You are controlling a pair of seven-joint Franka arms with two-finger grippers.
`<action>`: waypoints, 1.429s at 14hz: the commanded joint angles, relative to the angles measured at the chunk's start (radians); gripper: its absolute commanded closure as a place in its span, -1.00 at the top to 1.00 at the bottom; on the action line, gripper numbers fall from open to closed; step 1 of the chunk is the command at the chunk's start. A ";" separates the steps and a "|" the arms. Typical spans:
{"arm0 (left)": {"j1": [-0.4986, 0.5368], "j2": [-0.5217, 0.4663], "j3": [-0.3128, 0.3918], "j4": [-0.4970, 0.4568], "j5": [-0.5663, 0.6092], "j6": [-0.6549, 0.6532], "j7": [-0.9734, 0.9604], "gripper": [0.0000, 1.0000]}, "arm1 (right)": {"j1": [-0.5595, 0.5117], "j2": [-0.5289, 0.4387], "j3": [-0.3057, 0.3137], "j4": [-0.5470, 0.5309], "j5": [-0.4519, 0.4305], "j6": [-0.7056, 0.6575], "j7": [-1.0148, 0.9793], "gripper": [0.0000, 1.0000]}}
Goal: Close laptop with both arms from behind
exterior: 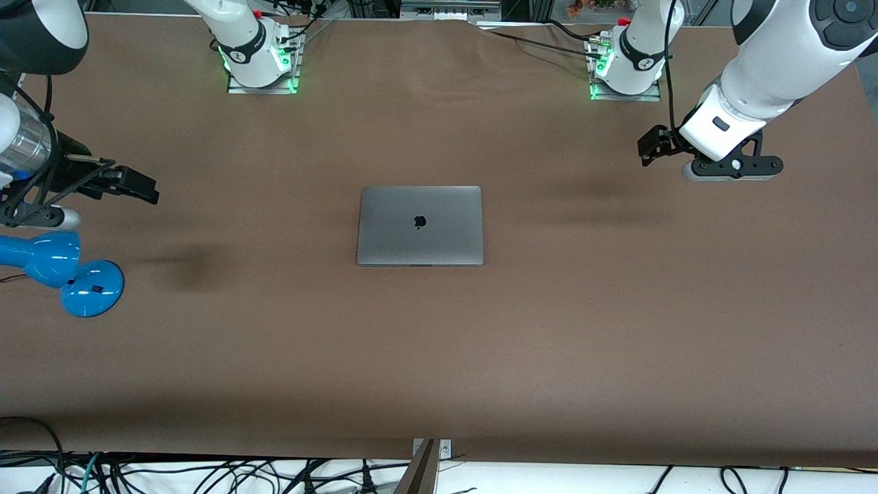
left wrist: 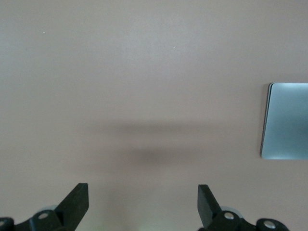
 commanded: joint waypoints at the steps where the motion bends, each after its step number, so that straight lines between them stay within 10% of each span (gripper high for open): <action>1: -0.040 -0.047 0.101 -0.019 0.019 -0.018 0.110 1.00 | -0.003 -0.024 0.002 -0.005 0.014 -0.023 -0.004 1.00; 20: -0.112 0.014 0.197 0.091 0.073 -0.081 0.154 1.00 | 0.000 -0.126 0.008 -0.090 0.016 -0.039 -0.001 1.00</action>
